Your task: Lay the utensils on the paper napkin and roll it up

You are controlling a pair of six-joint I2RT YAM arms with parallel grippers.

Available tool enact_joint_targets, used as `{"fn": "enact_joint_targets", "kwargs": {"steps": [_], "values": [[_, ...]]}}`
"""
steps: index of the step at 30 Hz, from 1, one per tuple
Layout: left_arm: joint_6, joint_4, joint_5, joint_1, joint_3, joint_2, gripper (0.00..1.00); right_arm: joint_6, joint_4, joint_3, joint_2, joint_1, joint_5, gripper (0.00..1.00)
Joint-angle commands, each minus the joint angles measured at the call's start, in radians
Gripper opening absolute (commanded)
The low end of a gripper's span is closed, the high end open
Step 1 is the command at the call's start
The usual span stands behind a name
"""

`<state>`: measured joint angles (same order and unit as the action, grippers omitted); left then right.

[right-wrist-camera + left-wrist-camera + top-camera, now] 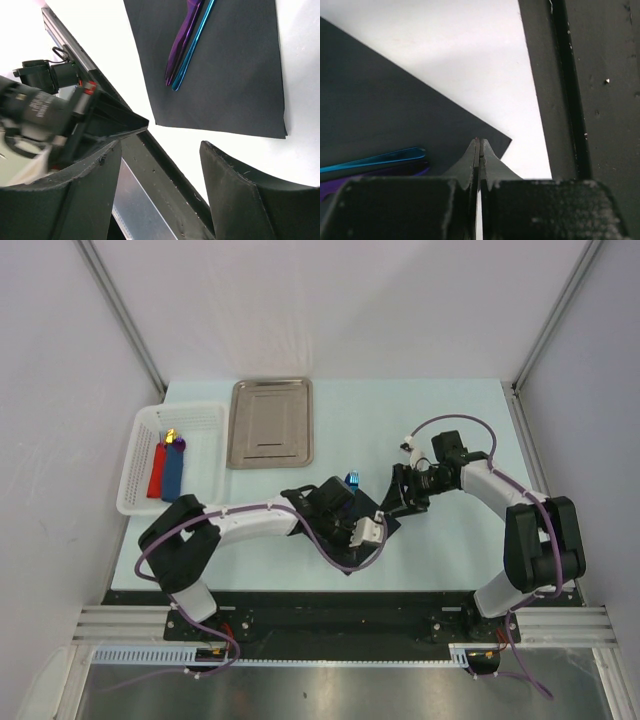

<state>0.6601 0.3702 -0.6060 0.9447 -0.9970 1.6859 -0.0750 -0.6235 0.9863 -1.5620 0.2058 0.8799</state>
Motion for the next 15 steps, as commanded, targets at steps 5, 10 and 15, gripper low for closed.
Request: {"fn": "enact_joint_targets", "kwargs": {"steps": [5,10,15], "values": [[0.052,0.021,-0.008,0.025,0.000,-0.080,0.26,-0.011,0.019,0.031,-0.017,0.010,-0.009,0.71],[0.023,0.087,0.083,0.088,-0.035,-0.034,0.39,-0.011,0.015,0.038,-0.018,0.014,-0.033,0.73],[0.012,0.084,0.167,0.118,-0.022,-0.020,0.37,-0.012,0.016,0.034,-0.015,0.014,-0.036,0.74]]}}
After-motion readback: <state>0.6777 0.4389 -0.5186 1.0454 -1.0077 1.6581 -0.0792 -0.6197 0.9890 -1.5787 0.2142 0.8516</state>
